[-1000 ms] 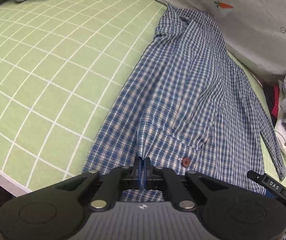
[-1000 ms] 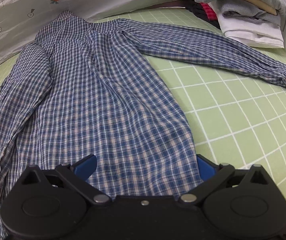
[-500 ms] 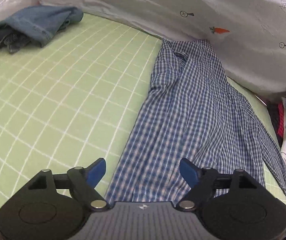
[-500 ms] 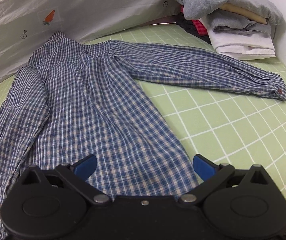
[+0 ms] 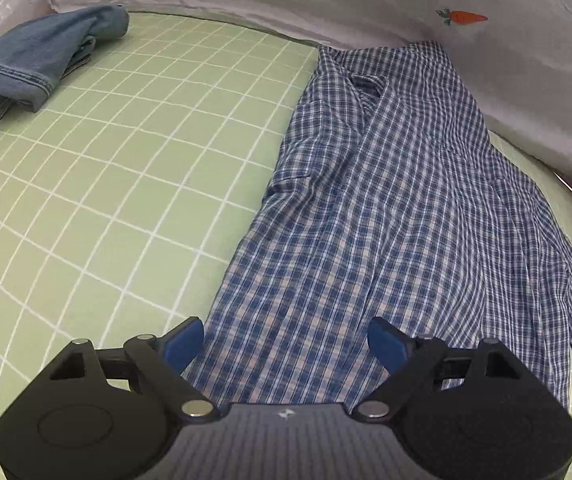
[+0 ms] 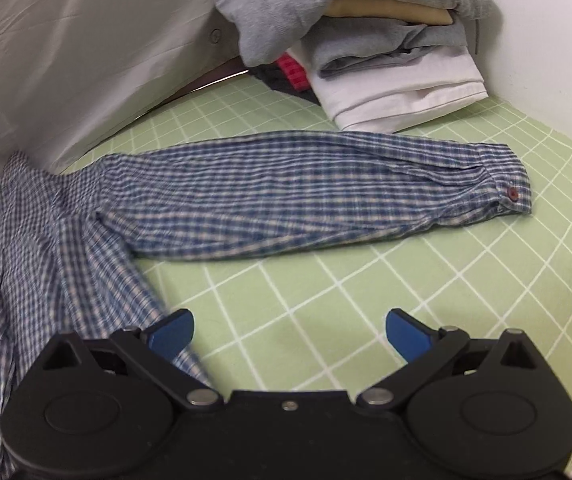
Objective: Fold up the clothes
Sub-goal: 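Grasp the other sleeve cuff with the right gripper and fold it across the shirt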
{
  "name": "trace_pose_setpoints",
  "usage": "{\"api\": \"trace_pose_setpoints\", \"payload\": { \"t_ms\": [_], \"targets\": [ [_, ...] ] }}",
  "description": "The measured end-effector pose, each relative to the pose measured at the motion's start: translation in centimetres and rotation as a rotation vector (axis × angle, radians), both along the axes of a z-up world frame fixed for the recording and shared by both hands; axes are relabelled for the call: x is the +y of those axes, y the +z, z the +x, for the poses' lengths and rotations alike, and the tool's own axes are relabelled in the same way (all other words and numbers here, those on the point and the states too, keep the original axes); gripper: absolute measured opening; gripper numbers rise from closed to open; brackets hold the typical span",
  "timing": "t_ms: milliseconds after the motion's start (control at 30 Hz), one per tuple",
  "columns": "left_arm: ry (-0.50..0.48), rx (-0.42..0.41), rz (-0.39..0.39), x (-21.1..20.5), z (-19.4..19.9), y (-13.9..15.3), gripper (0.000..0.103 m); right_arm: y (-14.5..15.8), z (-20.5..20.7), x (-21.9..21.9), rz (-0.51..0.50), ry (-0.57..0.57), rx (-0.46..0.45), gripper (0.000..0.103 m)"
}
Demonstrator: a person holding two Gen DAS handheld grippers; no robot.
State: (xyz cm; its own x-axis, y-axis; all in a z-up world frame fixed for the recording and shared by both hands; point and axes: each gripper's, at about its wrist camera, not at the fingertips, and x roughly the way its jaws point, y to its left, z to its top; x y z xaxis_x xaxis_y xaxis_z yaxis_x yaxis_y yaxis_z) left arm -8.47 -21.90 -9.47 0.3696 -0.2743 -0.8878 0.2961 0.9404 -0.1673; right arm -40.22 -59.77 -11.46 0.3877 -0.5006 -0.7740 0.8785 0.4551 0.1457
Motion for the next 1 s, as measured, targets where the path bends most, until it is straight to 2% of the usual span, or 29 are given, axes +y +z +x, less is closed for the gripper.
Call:
{"api": "trace_pose_setpoints", "payload": {
  "t_ms": [233, 433, 467, 533, 767, 967, 1000],
  "targets": [
    [0.013, 0.026, 0.107, -3.2, 2.4, -2.1, 0.09, -0.5, 2.1, -7.6, -0.077, -0.154, 0.053, 0.103],
    [0.022, 0.029, 0.169, -3.9, 2.4, -3.1, 0.1, -1.3, 0.2, -12.0, -0.178, -0.24, 0.167, 0.103],
    [0.023, 0.03, 0.177, -3.9, 2.4, -3.2, 0.103, -1.7, -0.2, -12.6, -0.181, -0.251, 0.184, 0.103],
    [0.033, 0.028, 0.179, -3.9, 2.3, -3.3, 0.103, -2.6, -1.1, -13.7, -0.163, -0.275, 0.209, 0.103],
    [0.044, 0.034, 0.181, -3.9, 2.5, -3.2, 0.103, -3.8, -3.4, -14.6, -0.144, -0.352, 0.106, 0.103],
    [0.057, 0.054, 0.185, -3.9, 3.0, -2.9, 0.103, -3.4, -3.4, -15.1, -0.099, -0.336, 0.12, 0.103],
    [0.058, 0.056, 0.186, -3.9, 3.0, -2.9, 0.103, -3.2, -3.5, -15.2, -0.088, -0.328, 0.118, 0.1]
  ]
}}
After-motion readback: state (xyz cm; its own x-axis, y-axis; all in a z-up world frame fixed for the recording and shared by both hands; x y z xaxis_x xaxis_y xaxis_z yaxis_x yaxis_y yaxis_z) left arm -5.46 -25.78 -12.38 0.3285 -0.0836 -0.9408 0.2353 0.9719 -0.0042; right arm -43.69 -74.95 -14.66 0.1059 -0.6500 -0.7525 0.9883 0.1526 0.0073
